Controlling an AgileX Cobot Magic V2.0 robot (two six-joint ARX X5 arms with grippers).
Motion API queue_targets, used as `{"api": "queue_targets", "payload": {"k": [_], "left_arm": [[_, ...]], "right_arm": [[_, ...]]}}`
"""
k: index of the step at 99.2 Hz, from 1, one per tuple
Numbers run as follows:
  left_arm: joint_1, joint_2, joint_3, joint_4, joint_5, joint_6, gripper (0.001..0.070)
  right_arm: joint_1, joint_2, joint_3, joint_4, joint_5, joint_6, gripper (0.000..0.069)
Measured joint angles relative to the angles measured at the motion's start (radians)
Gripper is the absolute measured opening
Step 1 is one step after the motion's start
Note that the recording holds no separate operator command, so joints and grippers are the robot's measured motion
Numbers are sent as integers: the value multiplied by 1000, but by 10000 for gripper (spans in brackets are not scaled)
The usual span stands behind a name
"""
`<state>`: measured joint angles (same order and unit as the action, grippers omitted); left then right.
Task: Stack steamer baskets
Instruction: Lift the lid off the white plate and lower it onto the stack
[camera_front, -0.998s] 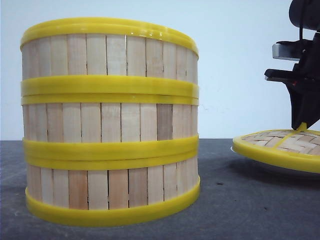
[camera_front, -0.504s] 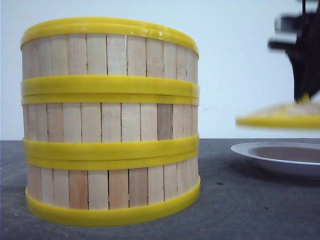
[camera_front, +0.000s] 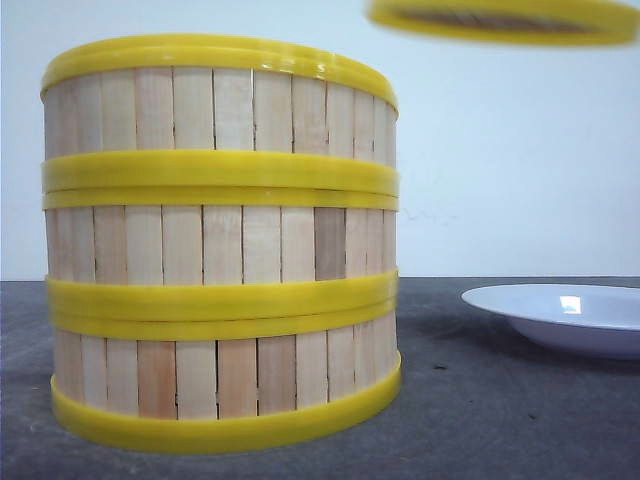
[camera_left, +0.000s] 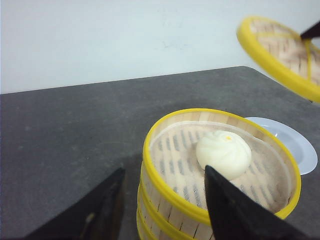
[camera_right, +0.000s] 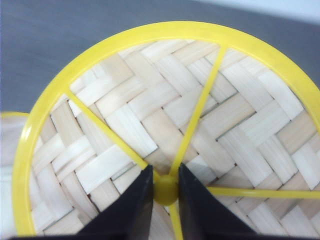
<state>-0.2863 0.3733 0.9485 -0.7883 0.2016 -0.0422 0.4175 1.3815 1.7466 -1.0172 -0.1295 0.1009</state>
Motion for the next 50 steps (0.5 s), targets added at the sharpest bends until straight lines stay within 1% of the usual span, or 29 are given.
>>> {"api": "queue_targets", "payload": {"k": [28,50], "left_arm": [[0,0,0,0,0,0,295],[0,0,0,0,0,0,295]], "right_arm": [[248,140,164,-63,1,0,57],[377,254,222,-103,2,-16,56]]}}
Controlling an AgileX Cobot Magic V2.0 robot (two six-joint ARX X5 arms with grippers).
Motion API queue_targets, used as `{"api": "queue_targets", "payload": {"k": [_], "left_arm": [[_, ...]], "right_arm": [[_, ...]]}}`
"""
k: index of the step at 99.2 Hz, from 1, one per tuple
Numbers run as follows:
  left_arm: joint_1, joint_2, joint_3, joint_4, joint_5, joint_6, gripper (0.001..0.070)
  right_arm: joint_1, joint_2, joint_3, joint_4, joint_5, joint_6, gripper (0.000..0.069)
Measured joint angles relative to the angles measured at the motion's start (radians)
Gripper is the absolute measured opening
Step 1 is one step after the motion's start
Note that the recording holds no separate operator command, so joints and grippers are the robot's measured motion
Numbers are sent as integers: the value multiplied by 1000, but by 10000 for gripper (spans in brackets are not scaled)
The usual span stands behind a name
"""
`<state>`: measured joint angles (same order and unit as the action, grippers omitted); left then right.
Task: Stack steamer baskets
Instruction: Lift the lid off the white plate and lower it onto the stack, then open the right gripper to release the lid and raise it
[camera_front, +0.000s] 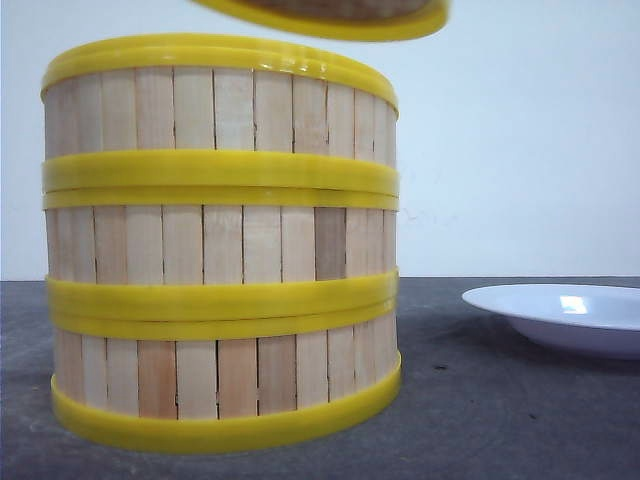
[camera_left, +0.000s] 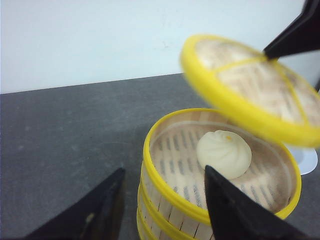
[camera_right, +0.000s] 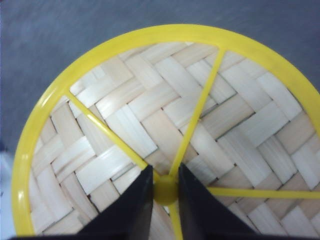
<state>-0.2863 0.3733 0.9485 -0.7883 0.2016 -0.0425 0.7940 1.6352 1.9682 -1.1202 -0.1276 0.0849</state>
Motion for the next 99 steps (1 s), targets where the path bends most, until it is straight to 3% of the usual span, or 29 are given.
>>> {"api": "queue_targets", "payload": {"k": [99], "left_arm": [[0,0,0,-7,0,0,295]], "right_arm": [[76,169,0,-11,-1,-30,56]]}}
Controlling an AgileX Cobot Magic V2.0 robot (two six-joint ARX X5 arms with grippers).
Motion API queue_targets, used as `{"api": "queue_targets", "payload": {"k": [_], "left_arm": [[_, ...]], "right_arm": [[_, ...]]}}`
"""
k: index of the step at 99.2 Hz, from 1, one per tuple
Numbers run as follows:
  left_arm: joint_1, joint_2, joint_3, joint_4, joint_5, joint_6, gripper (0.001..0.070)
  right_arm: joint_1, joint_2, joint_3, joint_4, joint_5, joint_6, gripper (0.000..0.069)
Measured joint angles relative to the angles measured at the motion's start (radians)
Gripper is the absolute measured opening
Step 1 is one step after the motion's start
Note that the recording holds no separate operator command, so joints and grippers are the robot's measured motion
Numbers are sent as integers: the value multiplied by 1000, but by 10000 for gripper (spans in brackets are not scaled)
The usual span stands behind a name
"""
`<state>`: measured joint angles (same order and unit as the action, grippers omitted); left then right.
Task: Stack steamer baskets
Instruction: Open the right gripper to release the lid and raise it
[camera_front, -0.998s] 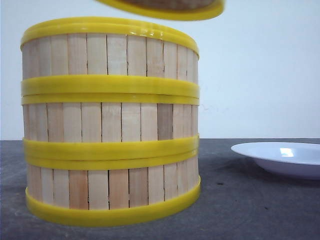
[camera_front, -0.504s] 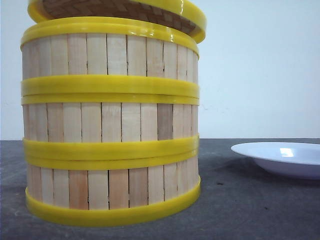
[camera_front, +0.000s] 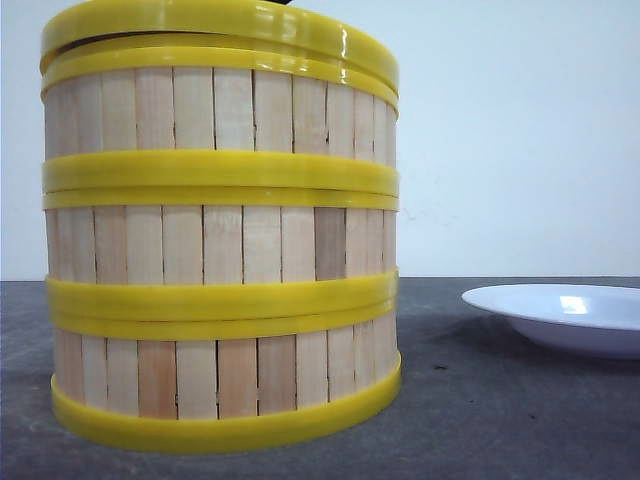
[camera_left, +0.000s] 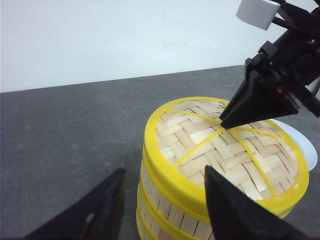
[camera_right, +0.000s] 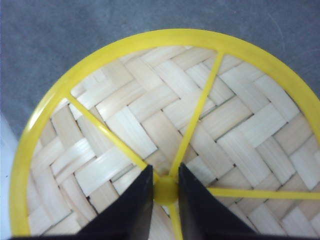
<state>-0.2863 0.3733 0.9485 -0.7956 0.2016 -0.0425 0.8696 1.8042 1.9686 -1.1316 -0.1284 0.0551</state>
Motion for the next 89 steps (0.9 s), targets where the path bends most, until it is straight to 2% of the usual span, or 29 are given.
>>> {"api": "queue_targets", "payload": {"k": [32,38,47,53,73,89], "left_arm": [[0,0,0,-5,0,0,295],[0,0,0,-5,0,0,295],[0,0,0,-5,0,0,295],[0,0,0,-5,0,0,295],[0,0,0,-5,0,0,295],[0,0,0,0,0,0,295]], "right_arm": [[0,10,2,0,0,-6,63],[0,11,2,3,2,-7,124],[0,12,2,15,3,-7,305],[0,11,2,20,4,-7,365],[0,-27,17,39,81,-30,403],[1,-196,24,76,161,-45,404]]}}
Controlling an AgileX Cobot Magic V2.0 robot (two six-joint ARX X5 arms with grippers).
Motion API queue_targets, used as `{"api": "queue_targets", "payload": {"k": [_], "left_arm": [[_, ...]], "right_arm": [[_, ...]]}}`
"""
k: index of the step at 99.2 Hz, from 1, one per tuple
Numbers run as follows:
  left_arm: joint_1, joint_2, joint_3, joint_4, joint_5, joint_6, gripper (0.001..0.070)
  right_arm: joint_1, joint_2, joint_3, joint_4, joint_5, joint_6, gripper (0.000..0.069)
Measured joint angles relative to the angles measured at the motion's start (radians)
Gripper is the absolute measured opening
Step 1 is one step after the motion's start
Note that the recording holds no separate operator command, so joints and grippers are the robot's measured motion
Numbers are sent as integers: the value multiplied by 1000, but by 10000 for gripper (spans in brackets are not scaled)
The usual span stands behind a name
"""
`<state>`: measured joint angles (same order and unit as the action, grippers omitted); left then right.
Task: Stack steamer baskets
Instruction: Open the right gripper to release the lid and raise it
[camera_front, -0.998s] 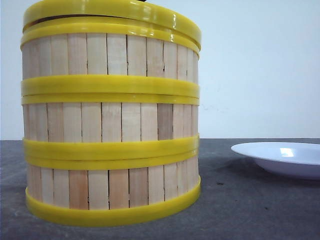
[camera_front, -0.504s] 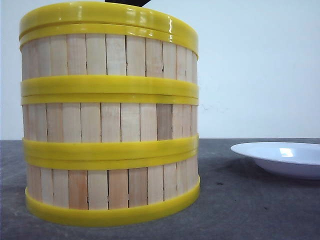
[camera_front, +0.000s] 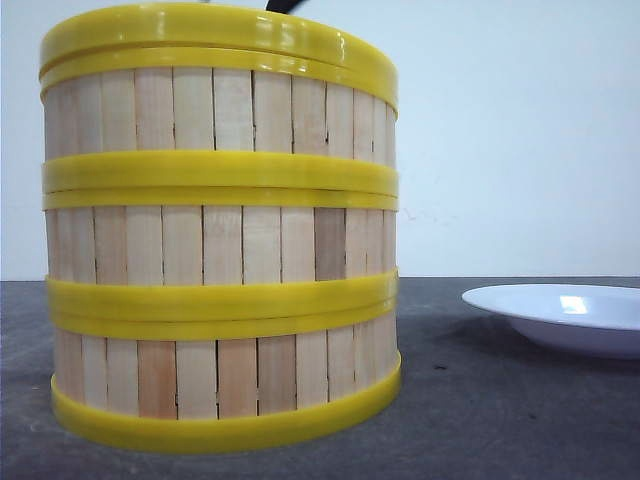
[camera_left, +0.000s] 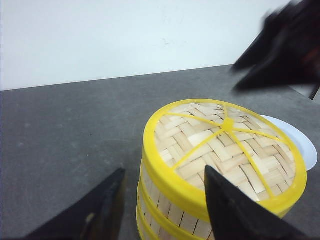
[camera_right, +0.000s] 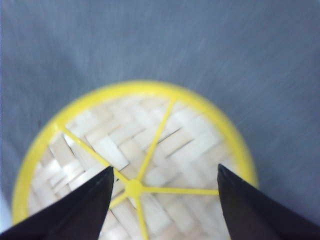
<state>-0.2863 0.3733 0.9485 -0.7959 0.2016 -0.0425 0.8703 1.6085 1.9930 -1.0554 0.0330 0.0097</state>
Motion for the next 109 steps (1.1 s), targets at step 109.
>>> {"api": "queue_targets", "payload": {"k": [109], "left_arm": [[0,0,-183,126,41,1,295]], "right_arm": [[7,-1149,-1052,232,410,116,404]]}}
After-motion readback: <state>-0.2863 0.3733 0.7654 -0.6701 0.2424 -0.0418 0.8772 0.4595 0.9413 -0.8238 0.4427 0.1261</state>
